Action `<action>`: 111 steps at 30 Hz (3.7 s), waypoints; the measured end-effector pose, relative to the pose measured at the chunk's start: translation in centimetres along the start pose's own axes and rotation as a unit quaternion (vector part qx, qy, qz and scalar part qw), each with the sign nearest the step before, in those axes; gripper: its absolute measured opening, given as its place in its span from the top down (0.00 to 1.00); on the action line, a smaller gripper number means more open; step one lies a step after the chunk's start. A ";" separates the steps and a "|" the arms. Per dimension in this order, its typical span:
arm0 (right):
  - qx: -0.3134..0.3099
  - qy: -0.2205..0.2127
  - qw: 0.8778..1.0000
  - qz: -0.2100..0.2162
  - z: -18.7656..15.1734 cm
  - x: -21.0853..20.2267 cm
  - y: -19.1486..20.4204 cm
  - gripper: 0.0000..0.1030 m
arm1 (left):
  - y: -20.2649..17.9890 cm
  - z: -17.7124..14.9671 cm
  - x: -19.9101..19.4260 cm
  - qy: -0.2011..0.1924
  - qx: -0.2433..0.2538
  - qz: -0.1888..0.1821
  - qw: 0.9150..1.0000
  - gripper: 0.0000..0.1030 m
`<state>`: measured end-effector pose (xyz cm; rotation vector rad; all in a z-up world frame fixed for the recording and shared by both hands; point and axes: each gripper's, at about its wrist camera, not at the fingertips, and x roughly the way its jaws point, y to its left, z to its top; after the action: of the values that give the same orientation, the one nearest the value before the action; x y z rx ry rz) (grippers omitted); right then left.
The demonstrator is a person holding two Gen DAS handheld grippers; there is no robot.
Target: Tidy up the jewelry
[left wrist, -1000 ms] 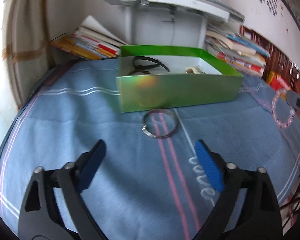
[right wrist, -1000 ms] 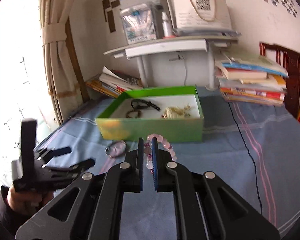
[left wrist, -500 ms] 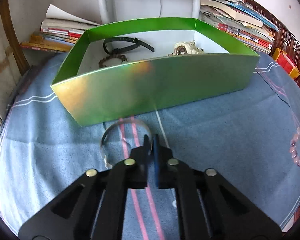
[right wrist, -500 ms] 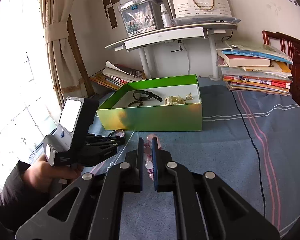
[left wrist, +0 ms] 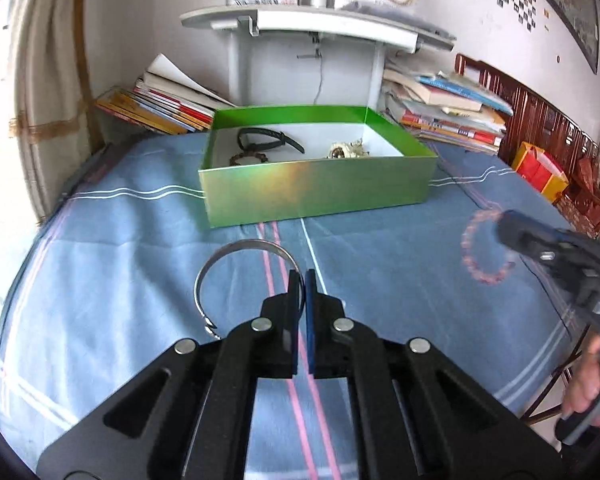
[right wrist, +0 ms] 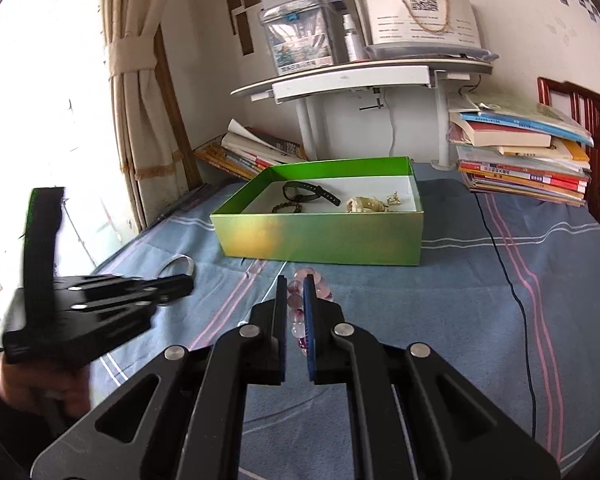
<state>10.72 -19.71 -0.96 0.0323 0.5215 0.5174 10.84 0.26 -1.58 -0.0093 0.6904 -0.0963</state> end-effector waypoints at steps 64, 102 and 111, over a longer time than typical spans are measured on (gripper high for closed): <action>0.062 -0.098 0.991 -0.072 10.6 4.3 -7.3 0.12 | 4.4 13.6 6.6 -0.079 -0.025 0.072 0.994 0.04; 0.032 0.013 0.994 -0.106 -2.3 -3.3 0.4 0.03 | -0.3 -1.9 -6.4 -0.047 -0.038 0.066 0.996 0.04; 0.033 0.012 0.994 -0.108 -2.2 -3.4 0.3 0.03 | -0.6 -1.8 -6.2 -0.045 -0.034 0.064 0.996 0.04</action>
<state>7.01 -21.31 -1.30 0.0316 0.5589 0.2906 4.91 0.31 0.99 -0.0339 0.6028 0.0504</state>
